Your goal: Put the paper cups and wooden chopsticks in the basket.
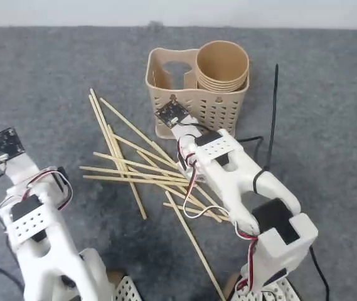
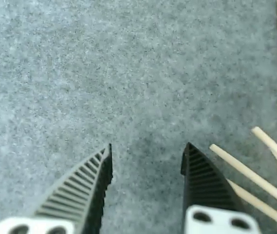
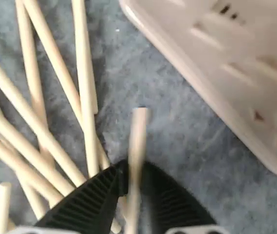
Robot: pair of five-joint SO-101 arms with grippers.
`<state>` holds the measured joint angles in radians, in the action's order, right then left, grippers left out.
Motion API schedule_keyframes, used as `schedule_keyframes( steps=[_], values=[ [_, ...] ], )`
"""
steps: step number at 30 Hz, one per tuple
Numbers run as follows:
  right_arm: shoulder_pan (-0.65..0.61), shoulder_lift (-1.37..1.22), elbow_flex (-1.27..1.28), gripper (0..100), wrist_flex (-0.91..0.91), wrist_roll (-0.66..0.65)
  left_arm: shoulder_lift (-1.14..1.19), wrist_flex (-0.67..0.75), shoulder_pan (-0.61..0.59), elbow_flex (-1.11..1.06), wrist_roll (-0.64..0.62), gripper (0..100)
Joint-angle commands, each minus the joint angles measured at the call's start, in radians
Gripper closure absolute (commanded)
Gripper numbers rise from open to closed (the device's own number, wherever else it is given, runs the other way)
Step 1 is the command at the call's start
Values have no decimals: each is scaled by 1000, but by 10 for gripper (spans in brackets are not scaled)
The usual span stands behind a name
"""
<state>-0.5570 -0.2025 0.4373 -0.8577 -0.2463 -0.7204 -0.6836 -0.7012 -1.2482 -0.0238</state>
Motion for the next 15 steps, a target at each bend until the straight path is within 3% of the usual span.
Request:
schedule_keyframes(
  steps=[1,9,15],
  values=[
    [-12,101,-28,991,-82,-15,2,21,0,4,-12,783],
    [-96,496,-26,991,-254,-17,2,20,0,2,-12,783],
    [-108,826,-26,991,-133,-9,2,20,0,2,-12,783]
  ],
)
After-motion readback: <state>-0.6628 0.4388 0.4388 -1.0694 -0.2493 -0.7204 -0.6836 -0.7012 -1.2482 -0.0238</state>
